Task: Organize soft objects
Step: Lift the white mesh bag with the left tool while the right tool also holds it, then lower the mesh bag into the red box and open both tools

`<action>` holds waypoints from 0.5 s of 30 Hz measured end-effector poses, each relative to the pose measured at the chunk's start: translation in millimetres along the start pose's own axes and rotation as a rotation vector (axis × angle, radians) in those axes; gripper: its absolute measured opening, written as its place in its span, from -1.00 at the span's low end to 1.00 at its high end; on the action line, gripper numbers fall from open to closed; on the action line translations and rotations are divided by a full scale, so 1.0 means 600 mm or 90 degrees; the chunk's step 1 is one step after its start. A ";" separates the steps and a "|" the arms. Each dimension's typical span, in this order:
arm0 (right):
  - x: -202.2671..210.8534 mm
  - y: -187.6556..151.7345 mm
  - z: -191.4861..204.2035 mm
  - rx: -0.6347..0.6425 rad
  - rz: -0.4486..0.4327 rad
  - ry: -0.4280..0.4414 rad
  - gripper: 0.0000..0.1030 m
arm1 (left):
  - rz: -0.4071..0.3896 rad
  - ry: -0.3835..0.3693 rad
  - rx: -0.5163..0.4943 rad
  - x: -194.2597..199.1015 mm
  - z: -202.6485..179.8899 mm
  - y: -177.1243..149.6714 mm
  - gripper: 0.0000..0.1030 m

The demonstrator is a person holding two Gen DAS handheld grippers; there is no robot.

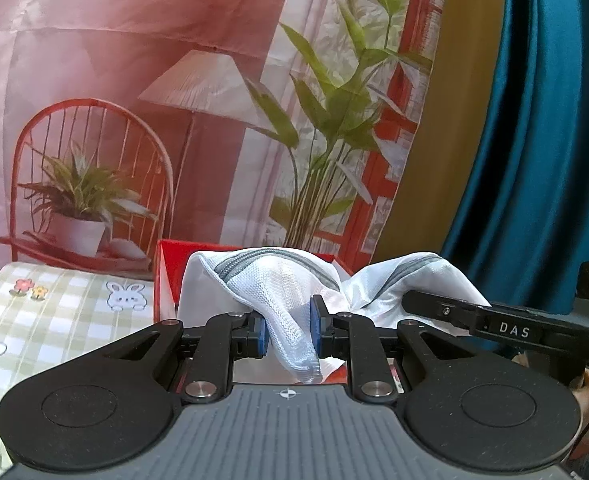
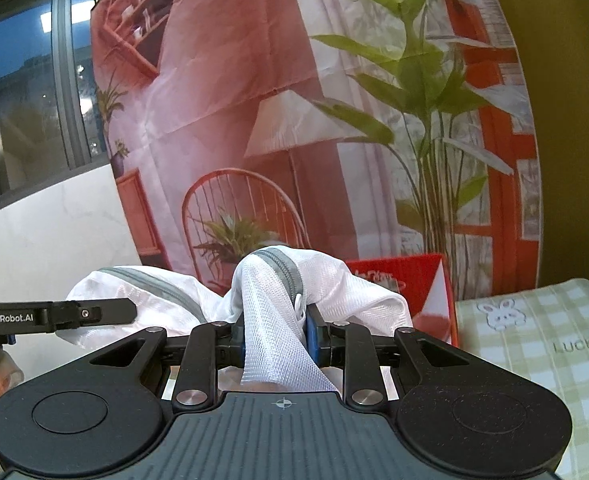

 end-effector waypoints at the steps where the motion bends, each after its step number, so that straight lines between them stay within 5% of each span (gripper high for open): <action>1: -0.006 0.008 -0.001 0.000 0.002 0.001 -0.56 | 0.002 0.001 0.000 -0.006 0.003 0.003 -0.59; 15: -0.152 0.085 -0.036 0.016 0.047 -0.026 -0.56 | 0.084 0.019 -0.039 -0.142 0.040 0.044 -0.59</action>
Point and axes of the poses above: each gripper's, at about its wrist camera, not at the fingertips, and x roughly against the way its jaws point, z to its left, y to its top, the point moved 5 cm from there along -x, roughly the way its jaws point, and after that the axes turned 14 degrees about -x, right-handed, at the moved point
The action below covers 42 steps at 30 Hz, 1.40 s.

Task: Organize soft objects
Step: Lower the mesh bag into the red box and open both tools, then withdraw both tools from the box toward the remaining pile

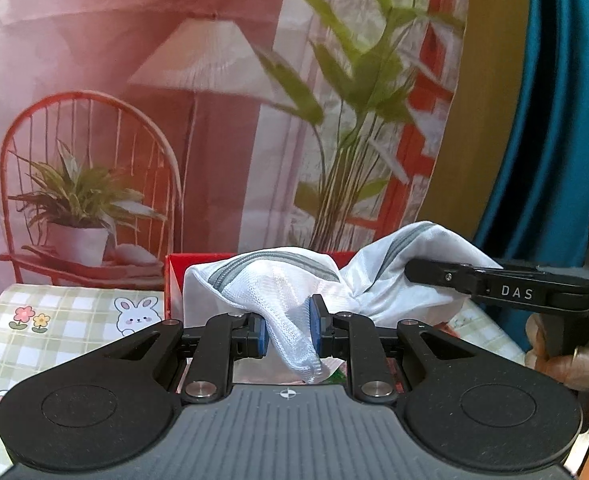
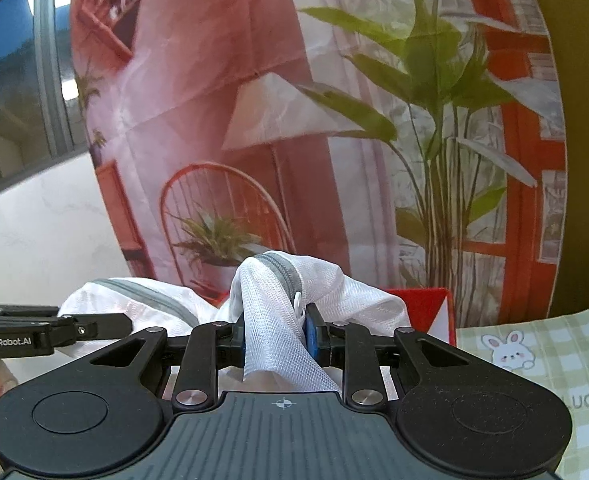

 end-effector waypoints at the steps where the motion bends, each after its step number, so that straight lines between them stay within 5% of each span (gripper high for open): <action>1: -0.013 0.001 -0.004 0.008 0.005 -0.010 -0.56 | 0.009 0.001 -0.005 -0.012 0.000 0.002 -0.59; 20: -0.152 -0.030 -0.085 0.032 0.116 -0.100 -0.58 | 0.128 0.020 -0.035 -0.160 0.008 -0.013 -0.56; 24: -0.162 -0.039 -0.093 0.033 0.137 -0.108 -0.57 | 0.143 0.030 -0.057 -0.168 0.003 -0.022 -0.44; 25: -0.163 -0.040 -0.093 0.037 0.141 -0.111 -0.54 | 0.144 0.037 -0.058 -0.168 0.004 -0.022 -0.25; 28: -0.160 -0.041 -0.093 0.046 0.132 -0.127 -0.35 | 0.127 0.057 -0.057 -0.155 0.009 -0.016 0.30; 37: -0.119 -0.030 -0.069 0.083 0.082 -0.163 0.74 | 0.098 0.072 -0.065 -0.100 0.000 0.001 0.53; 42: -0.091 -0.032 -0.053 0.080 0.067 -0.163 0.99 | 0.079 0.067 -0.063 -0.055 -0.015 0.003 0.65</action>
Point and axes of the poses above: each gripper's, at about its wrist camera, not at the fingertips, and x roughly against the way its jaws point, z to its left, y to its top, the point moved 5 cm from there along -x, roughly the way its jaws point, and after that the axes turned 14 degrees about -x, right-handed, at the moved point
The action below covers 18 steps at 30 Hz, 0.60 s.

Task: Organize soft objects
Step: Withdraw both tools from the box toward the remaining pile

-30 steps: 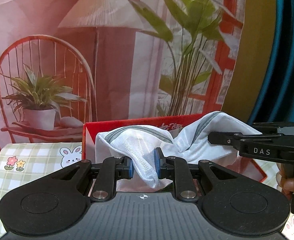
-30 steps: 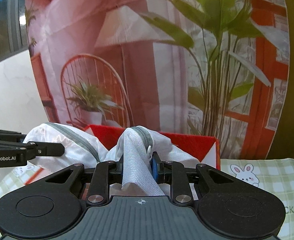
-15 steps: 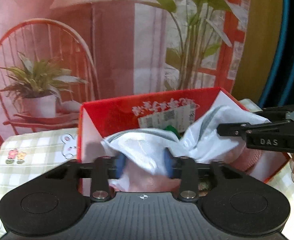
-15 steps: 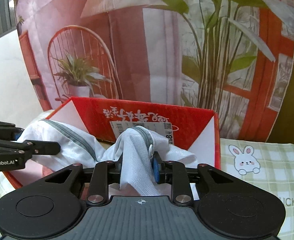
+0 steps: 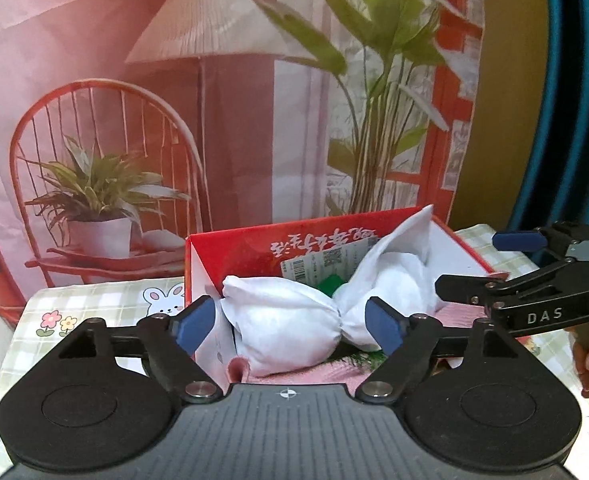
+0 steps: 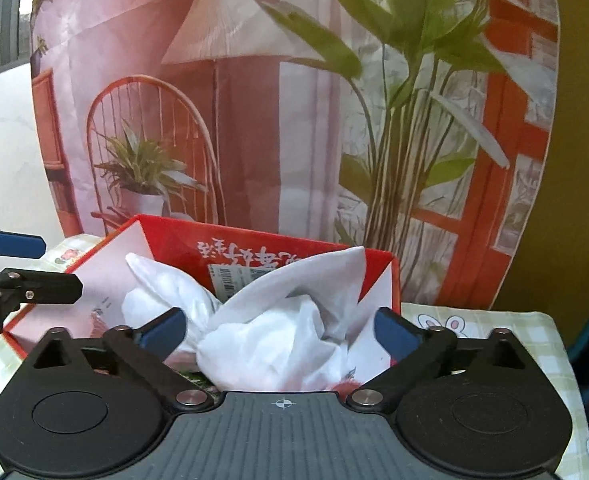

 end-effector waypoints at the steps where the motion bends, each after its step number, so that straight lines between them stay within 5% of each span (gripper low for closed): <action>1: 0.007 -0.002 0.001 -0.004 -0.002 0.002 0.99 | -0.003 -0.001 -0.001 0.011 -0.003 -0.001 0.68; 18: 0.156 -0.103 0.023 -0.067 -0.055 0.052 0.99 | -0.016 -0.029 0.012 0.137 -0.057 -0.092 0.77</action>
Point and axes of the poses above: each gripper's, at about its wrist camera, not at the fingertips, and x roughly against the way its jaws point, z to its left, y to its top, the point moved 5 cm from there along -x, roughly the way its jaws point, and after that the axes turned 14 degrees about -x, right-handed, at the moved point
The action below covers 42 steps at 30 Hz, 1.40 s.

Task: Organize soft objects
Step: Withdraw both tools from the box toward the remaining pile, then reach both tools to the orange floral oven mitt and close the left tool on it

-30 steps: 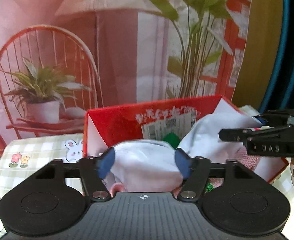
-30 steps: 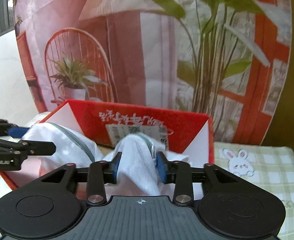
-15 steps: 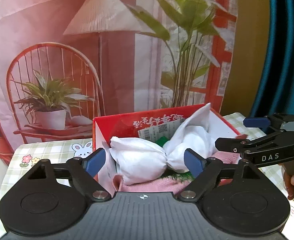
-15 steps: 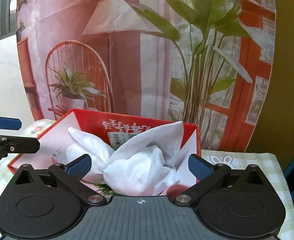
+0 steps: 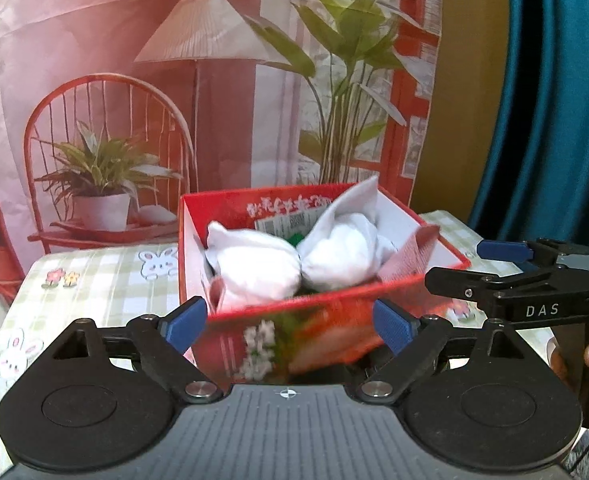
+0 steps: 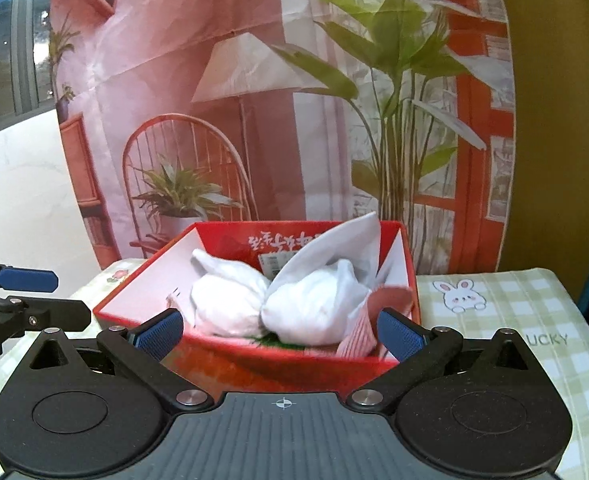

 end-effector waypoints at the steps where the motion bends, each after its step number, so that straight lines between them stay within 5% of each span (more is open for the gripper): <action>1: 0.007 -0.009 0.002 0.002 -0.001 -0.004 0.99 | 0.002 -0.001 0.001 0.005 -0.004 -0.008 0.77; 23: 0.128 -0.192 0.004 -0.008 0.024 0.003 0.99 | 0.027 -0.008 0.087 0.074 -0.058 -0.146 0.77; 42: 0.154 -0.248 -0.017 -0.024 0.039 -0.017 0.99 | 0.066 -0.004 0.112 0.079 -0.069 -0.199 0.77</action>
Point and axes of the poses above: each gripper's, at about its wrist camera, not at the fingertips, and x roughly against the way its jaws point, z to its left, y to its top, the point moved 5 cm from there along -x, roughly the way its jaws point, and after that the axes turned 14 degrees about -x, right-handed, at the moved point
